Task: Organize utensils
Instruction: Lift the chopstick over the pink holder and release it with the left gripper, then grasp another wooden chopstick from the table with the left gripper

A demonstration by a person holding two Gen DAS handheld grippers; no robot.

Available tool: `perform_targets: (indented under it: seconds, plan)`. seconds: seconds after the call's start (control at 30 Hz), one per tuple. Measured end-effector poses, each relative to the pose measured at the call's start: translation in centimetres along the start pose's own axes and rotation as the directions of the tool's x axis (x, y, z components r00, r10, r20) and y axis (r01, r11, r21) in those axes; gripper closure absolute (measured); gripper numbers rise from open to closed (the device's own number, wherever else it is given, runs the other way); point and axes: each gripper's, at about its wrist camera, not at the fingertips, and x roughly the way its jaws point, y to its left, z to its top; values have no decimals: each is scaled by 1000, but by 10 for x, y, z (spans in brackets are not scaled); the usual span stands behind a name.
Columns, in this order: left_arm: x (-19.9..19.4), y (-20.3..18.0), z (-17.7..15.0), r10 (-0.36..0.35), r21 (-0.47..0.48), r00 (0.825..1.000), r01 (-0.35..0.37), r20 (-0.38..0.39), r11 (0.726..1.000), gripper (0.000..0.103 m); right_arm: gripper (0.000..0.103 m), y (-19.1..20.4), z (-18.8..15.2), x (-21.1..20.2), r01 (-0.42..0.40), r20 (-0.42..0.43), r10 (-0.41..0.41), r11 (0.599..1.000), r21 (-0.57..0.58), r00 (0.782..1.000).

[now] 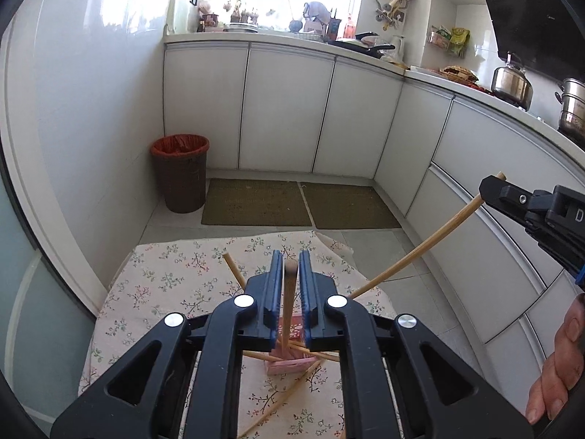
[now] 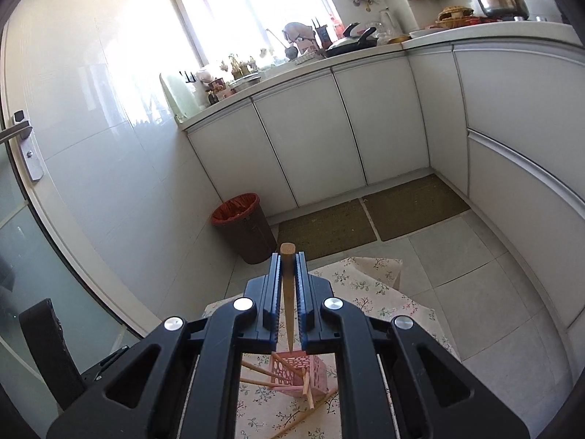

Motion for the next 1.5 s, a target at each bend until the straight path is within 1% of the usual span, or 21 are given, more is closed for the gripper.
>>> perform_targets:
  seconds: [0.03, 0.2, 0.27, 0.33, 0.53, 0.57, 0.63, 0.73, 0.8, 0.83, 0.87, 0.97, 1.03, 1.13, 1.2, 1.23, 1.27, 1.3, 1.33, 1.43, 1.5]
  plan:
    - [3, 3, -3, -3, -14, 1000, 3, 4, 1000, 77, 95, -1, -2, 6, 2, -8, -2, 1000, 0, 1000]
    - [-6, 15, 3, 4, -63, 998, 0, 70, 998, 76, 95, 0, -11, 28, 6, -32, -6, 1000, -9, 999]
    - [-13, 18, 7, 16, -72, 995, -9, 102, 997, 70, 95, 3, -15, 36, 4, -41, -5, 1000, -15, 999]
    - [-19, 20, 10, 36, -73, 992, -27, 123, 997, 70, 95, 7, -18, 42, 5, -52, -6, 1000, -25, 999]
    - [-17, 27, 8, 62, -90, 993, -52, 104, 995, 69, 95, 14, -32, 62, 12, -98, -17, 999, -53, 995]
    - [-16, 27, 7, 69, -96, 993, -59, 100, 994, 69, 92, 15, -34, 65, 13, -107, -20, 998, -62, 994]
    - [-16, 28, 7, 86, -99, 992, -77, 93, 992, 69, 92, 18, -34, 65, 26, -94, -34, 996, -84, 995]
    - [-23, 29, 8, 108, -94, 988, -98, 106, 991, 69, 91, 21, -30, 53, 59, -40, -64, 991, -121, 997]
    - [-28, 28, 8, 104, -89, 989, -94, 110, 992, 68, 91, 20, -29, 44, 74, -21, -77, 989, -125, 997]
    - [-31, 26, 8, 102, -84, 989, -92, 112, 992, 65, 90, 19, -30, 39, 84, -15, -86, 989, -125, 996]
    - [-33, 25, 8, 102, -80, 988, -93, 115, 992, 62, 88, 18, -30, 34, 92, -10, -94, 988, -126, 995]
    - [-42, 14, 6, 93, -55, 988, -86, 125, 995, 59, 73, 15, -34, 21, 118, 7, -118, 985, -129, 993]
    - [-48, 5, 5, 88, -32, 988, -84, 129, 996, 57, 71, 14, -37, 11, 135, 16, -134, 982, -129, 991]
    - [-57, -7, 2, 90, -9, 986, -89, 138, 996, 46, 63, 9, -41, -3, 156, 27, -154, 980, -121, 988]
    - [-62, -14, 1, 90, 13, 986, -93, 138, 996, 40, 44, 4, -44, -14, 164, 43, -160, 982, -98, 986]
    - [-65, -17, -1, 91, 26, 987, -96, 135, 995, 32, 39, 0, -48, -19, 169, 51, -165, 982, -88, 985]
    - [-67, -21, -4, 93, 42, 988, -99, 126, 994, 20, 28, -4, -52, -24, 176, 58, -171, 981, -77, 983]
    - [-68, -24, -7, 92, 65, 990, -99, 108, 993, 15, 20, -8, -56, -29, 182, 63, -178, 981, -67, 982]
    - [-67, -28, -11, 87, 96, 993, -95, 83, 991, 10, 18, -14, -61, -33, 185, 63, -182, 981, -56, 981]
    - [-58, -36, -29, 98, 191, 995, -98, 5, 977, 7, 15, -32, -77, -36, 188, 14, -188, 982, -21, 982]
    - [-44, -41, -47, 98, 260, 992, -75, -77, 963, 7, 14, -47, -88, -36, 194, -31, -194, 981, 8, 981]
